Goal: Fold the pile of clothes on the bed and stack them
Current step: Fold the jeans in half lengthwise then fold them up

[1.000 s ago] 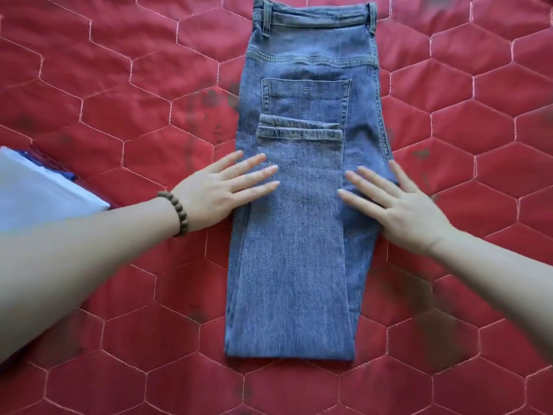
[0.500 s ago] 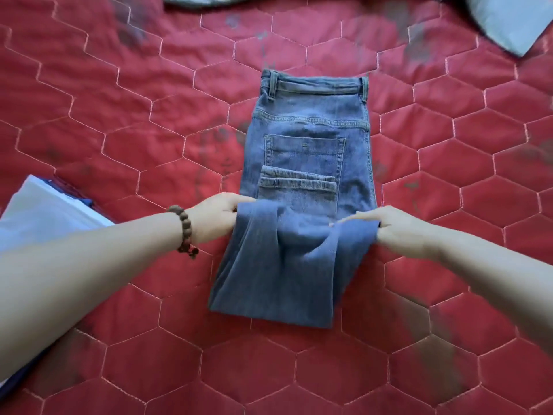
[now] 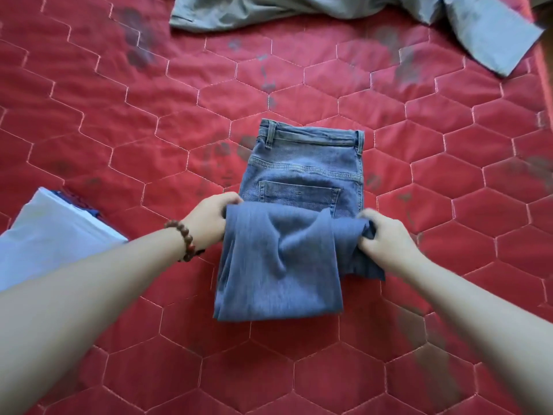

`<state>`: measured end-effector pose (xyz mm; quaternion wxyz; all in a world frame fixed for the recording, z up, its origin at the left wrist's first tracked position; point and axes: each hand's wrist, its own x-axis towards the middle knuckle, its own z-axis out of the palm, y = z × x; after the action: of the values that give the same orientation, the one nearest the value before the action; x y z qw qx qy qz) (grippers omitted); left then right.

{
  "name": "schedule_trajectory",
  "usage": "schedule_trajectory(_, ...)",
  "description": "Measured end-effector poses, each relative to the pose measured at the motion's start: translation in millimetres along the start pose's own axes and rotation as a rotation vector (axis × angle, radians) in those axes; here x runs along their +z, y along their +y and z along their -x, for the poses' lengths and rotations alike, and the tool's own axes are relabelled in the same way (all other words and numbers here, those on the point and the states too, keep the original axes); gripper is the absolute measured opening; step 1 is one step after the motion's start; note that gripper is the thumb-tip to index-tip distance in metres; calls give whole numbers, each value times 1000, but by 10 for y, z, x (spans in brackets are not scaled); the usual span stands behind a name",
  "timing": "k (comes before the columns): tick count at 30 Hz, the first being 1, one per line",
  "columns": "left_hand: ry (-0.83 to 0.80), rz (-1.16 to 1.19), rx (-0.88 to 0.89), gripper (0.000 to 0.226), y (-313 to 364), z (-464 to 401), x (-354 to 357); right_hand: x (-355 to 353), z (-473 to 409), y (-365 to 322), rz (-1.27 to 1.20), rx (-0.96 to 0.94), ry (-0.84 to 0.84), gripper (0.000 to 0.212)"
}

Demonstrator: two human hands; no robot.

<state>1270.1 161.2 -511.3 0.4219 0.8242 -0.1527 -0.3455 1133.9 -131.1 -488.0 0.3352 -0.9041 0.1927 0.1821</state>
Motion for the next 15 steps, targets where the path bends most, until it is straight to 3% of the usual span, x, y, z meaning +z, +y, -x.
schedule_trajectory(2, 24, -66, 100, 48, -56, 104, -5, 19, 48, 82, 279, -270, 189, 64)
schedule_trajectory(3, 25, -122, 175, 66, -73, 174, 15, 7, 96, 67, 424, -450, 250, 74)
schedule_trajectory(5, 16, -253, 366, 83, -31, 240, 74, 42, 121, 47, 669, -796, 223, 74)
schedule_trajectory(8, -15, -498, 595, 71, -74, 248, 113, 117, 148, 59, 837, -1046, 106, 62)
schedule_trajectory(11, -19, -698, 749, 64, -79, 249, 75, 169, 159, 91, 824, -1070, 29, 53)
schedule_trajectory(13, -45, -738, 844, 61, -80, 226, 44, 186, 204, 9, 633, -1013, 16, 51)
schedule_trajectory(15, -200, -570, 723, 59, -62, 208, 14, 185, 277, -114, 326, -833, -84, 53)
